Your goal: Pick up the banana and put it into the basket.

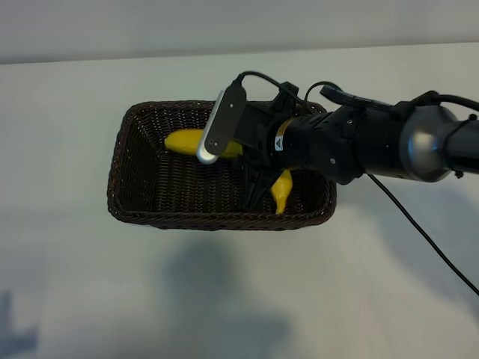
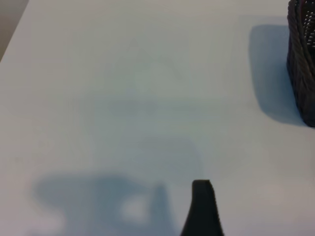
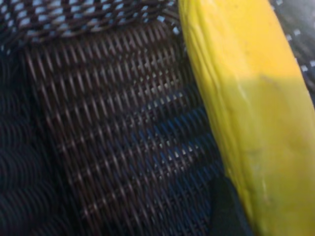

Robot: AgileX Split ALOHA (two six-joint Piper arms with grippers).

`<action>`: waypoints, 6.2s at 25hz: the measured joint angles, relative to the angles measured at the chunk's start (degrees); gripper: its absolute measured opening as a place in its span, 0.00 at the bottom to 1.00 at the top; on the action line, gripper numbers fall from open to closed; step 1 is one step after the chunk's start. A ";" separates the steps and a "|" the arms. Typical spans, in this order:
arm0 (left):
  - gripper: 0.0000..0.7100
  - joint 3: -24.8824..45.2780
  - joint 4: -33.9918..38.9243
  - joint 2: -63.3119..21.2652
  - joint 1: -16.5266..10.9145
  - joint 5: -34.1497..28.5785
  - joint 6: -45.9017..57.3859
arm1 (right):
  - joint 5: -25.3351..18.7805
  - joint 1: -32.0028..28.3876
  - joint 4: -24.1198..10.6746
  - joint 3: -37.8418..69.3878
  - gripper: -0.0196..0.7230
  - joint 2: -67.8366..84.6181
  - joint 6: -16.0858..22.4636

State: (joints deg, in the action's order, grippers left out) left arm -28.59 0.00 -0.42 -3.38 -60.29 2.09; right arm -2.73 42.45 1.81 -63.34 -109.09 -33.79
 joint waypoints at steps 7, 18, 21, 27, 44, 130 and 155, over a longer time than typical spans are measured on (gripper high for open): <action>0.81 0.00 0.00 0.00 0.00 0.00 0.00 | 0.61 0.05 0.17 -0.08 0.60 -1.59 -2.84; 0.81 0.00 0.00 0.00 0.00 0.00 0.05 | 4.43 0.05 2.25 -0.69 0.60 -3.22 -3.92; 0.81 0.00 0.00 0.00 0.00 0.00 0.05 | 4.70 0.05 2.25 -0.69 0.60 -3.27 -3.92; 0.81 0.00 0.00 0.00 0.00 0.00 0.11 | 5.02 0.05 2.20 -0.69 0.61 -3.26 -3.99; 0.81 0.00 0.00 0.00 0.00 0.00 0.11 | 5.60 0.05 2.20 -0.69 0.74 -3.28 -3.99; 0.81 0.00 0.00 0.00 0.00 0.00 0.09 | -59.22 -48.54 -7.15 24.22 0.73 80.34 35.22; 0.81 0.00 0.00 0.00 0.00 0.00 -0.02 | -59.41 -48.54 -3.50 35.62 0.73 109.44 31.17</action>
State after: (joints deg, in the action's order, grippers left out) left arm -28.59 0.00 -0.42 -3.38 -60.29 2.07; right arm -62.15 -6.09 -1.69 -27.72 0.35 -2.62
